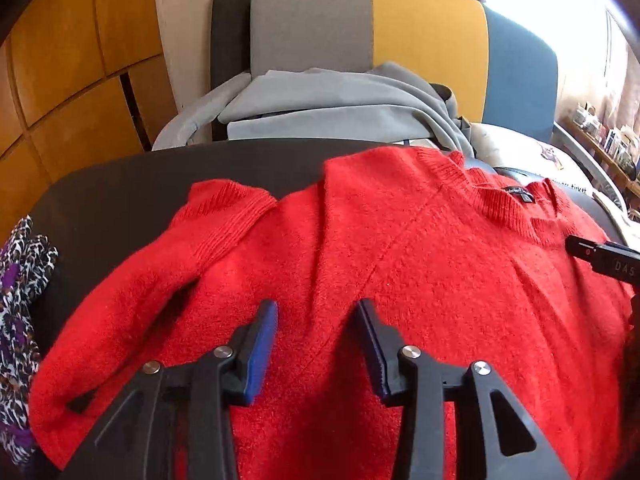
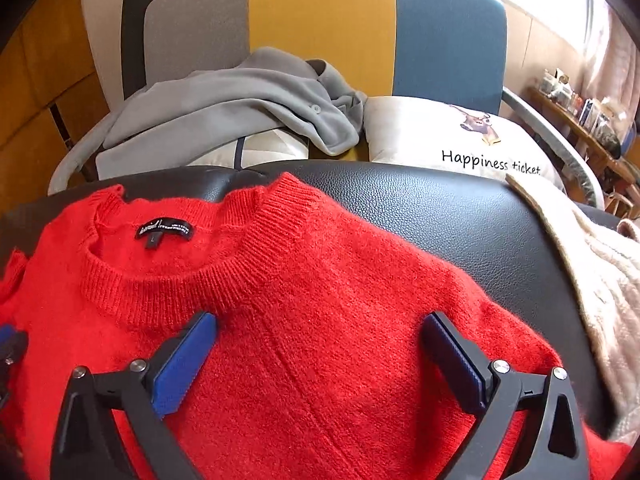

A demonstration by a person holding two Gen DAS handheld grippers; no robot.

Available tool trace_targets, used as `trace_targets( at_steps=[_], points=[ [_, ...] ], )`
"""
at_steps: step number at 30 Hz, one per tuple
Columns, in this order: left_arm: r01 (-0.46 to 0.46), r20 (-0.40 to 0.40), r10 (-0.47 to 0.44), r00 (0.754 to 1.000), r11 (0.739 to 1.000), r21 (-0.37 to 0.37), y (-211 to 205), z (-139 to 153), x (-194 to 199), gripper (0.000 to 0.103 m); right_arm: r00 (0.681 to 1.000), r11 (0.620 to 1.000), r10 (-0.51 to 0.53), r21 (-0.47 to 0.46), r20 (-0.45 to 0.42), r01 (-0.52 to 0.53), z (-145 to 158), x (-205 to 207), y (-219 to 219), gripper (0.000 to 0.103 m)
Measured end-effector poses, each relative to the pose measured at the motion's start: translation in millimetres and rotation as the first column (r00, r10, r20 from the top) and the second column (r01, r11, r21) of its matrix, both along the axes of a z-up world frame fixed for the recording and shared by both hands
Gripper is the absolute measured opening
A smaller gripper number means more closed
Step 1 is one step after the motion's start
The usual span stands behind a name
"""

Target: Fold clothes

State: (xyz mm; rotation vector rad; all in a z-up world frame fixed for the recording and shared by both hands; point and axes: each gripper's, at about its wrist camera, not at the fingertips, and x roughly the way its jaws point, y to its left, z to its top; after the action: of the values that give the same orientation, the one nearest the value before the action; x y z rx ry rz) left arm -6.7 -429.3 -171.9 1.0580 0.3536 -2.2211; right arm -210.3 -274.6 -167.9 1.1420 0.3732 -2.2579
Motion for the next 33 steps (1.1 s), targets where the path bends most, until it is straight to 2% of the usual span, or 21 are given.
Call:
trace_targets(
  at_steps=[1, 2, 4, 7, 10, 12, 15, 17, 19, 21, 24, 26, 29, 30, 33],
  points=[
    [0.0, 0.003, 0.0, 1.0, 1.0, 0.0, 0, 1, 0, 0.043, 1.0, 1.0, 0.007, -0.003, -0.003, -0.007, 4, 4, 3, 0.099],
    [0.014, 0.019, -0.015, 1.0, 1.0, 0.009, 1, 3, 0, 0.043, 1.0, 1.0, 0.014, -0.007, -0.008, -0.015, 9, 9, 6, 0.081],
    [0.018, 0.036, -0.017, 0.999, 1.0, -0.004, 10, 11, 5, 0.039, 0.998, 0.998, 0.041, -0.037, -0.051, -0.043, 26, 25, 17, 0.063],
    [0.035, 0.006, -0.035, 0.999, 0.999, -0.004, 33, 29, 20, 0.039, 0.984, 0.989, 0.093, -0.096, -0.152, -0.109, 64, 68, 62, 0.064],
    [0.077, -0.038, -0.075, 0.996, 0.996, 0.049, 68, 44, 42, 0.039, 0.96, 0.982, 0.147, -0.079, -0.239, -0.17, 91, 106, 116, 0.07],
    [0.112, -0.055, -0.107, 0.993, 0.989, 0.093, 92, 48, 56, 0.039, 0.952, 0.983, 0.148, -0.065, -0.268, -0.171, 105, 123, 163, 0.074],
    [0.153, -0.061, -0.145, 0.988, 0.975, 0.16, 126, 46, 77, 0.039, 0.962, 0.995, 0.032, -0.082, -0.27, -0.056, 124, 127, 250, 0.08],
    [0.178, -0.049, -0.172, 0.984, 0.965, 0.194, 146, 41, 86, 0.039, 0.961, 0.996, -0.073, -0.076, -0.268, 0.055, 130, 121, 308, 0.091],
    [0.2, -0.036, -0.197, 0.98, 0.955, 0.22, 163, 37, 94, 0.039, 0.957, 0.981, -0.195, -0.062, -0.215, 0.186, 129, 105, 367, 0.091],
    [0.217, -0.023, -0.218, 0.976, 0.948, 0.234, 177, 34, 100, 0.039, 0.945, 0.941, -0.318, -0.143, -0.081, 0.305, 125, 86, 419, 0.091],
    [0.225, -0.023, -0.226, 0.974, 0.943, 0.243, 186, 35, 104, 0.039, 0.877, 0.832, -0.464, -0.28, 0.121, 0.479, 106, 65, 487, 0.09],
    [0.227, -0.022, -0.229, 0.973, 0.942, 0.245, 193, 38, 104, 0.039, 0.836, 0.763, -0.506, -0.341, 0.213, 0.549, 90, 53, 513, 0.079],
    [0.239, -0.014, -0.242, 0.97, 0.945, 0.225, 202, 42, 101, 0.039, 0.796, 0.685, -0.519, -0.405, 0.312, 0.606, 68, 35, 527, 0.067],
    [0.244, -0.01, -0.248, 0.969, 0.945, 0.218, 205, 43, 100, 0.039, 0.782, 0.658, -0.521, -0.422, 0.342, 0.623, 61, 29, 532, 0.066],
    [0.251, 0.0, -0.258, 0.966, 0.942, 0.221, 211, 44, 95, 0.039, 0.76, 0.612, -0.535, -0.451, 0.368, 0.65, 50, 18, 533, 0.063]
  ],
)
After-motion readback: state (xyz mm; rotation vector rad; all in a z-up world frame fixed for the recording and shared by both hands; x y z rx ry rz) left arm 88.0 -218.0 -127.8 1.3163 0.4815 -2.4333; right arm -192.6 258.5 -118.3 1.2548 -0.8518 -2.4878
